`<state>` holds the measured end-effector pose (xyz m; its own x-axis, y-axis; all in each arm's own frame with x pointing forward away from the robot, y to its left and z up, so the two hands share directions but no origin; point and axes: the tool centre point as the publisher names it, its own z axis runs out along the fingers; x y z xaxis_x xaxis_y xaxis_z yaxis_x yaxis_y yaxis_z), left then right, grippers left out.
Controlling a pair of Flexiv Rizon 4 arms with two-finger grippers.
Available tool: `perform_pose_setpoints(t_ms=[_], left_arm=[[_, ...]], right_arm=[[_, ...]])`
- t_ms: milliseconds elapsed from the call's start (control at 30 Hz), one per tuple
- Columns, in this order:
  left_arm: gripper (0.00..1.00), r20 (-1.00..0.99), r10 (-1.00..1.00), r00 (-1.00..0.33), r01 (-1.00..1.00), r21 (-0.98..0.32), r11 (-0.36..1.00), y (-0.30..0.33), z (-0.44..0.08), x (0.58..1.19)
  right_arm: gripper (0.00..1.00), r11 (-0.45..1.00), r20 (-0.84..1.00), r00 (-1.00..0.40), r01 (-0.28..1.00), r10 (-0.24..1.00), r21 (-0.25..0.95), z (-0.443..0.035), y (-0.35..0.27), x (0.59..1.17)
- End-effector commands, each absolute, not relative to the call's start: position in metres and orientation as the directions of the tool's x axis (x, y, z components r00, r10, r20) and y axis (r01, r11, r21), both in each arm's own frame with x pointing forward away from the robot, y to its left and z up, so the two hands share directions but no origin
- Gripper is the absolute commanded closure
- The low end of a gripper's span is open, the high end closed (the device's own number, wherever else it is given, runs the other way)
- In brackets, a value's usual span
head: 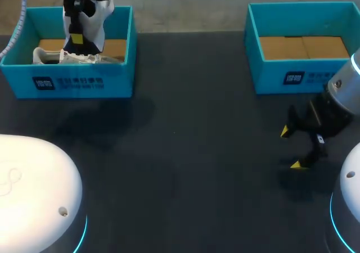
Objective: Take the shoe out of the shoebox, open the shoe tongue, remove and reinsert the insole, then place the shoe into the shoebox
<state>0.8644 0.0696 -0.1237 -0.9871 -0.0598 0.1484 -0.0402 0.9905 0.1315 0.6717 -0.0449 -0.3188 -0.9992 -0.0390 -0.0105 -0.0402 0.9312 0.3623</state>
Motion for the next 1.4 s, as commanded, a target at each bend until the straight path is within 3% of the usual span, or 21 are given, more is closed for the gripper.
perform_pose_setpoints(t_ms=[33, 300, 700, 1100, 1200, 1400], left_arm=[[1.00, 0.173, -0.062, -0.983, -0.043, 0.109, 0.993, 0.083, -0.124, 0.873], [1.00, 0.129, -0.158, -0.979, -0.128, 0.216, 0.968, 0.178, -0.130, 0.948], [1.00, 0.155, -0.098, -0.983, -0.077, 0.135, 0.988, 0.255, -0.130, 1.020], [1.00, 0.158, 0.187, -0.970, 0.204, 0.096, 0.974, 0.278, -0.143, 1.040], [1.00, 0.129, 0.291, -0.948, 0.308, 0.136, 0.942, 0.284, -0.144, 1.042], [1.00, 0.095, 0.605, -0.791, 0.612, 0.105, 0.784, 0.297, -0.141, 1.034]], right_arm=[[0.00, 0.932, -0.012, -0.999, -0.039, -0.038, 0.360, -0.319, -0.044, 0.671], [0.00, 0.932, -0.012, -0.999, -0.039, -0.038, 0.360, -0.319, -0.044, 0.671], [0.00, 0.932, -0.012, -0.999, -0.039, -0.038, 0.360, -0.319, -0.044, 0.671], [0.00, 0.932, -0.012, -0.999, -0.039, -0.038, 0.360, -0.319, -0.044, 0.671], [0.00, 0.932, -0.012, -0.999, -0.039, -0.038, 0.360, -0.319, -0.044, 0.671], [0.00, 0.932, -0.012, -0.999, -0.039, -0.038, 0.360, -0.319, -0.044, 0.671]])
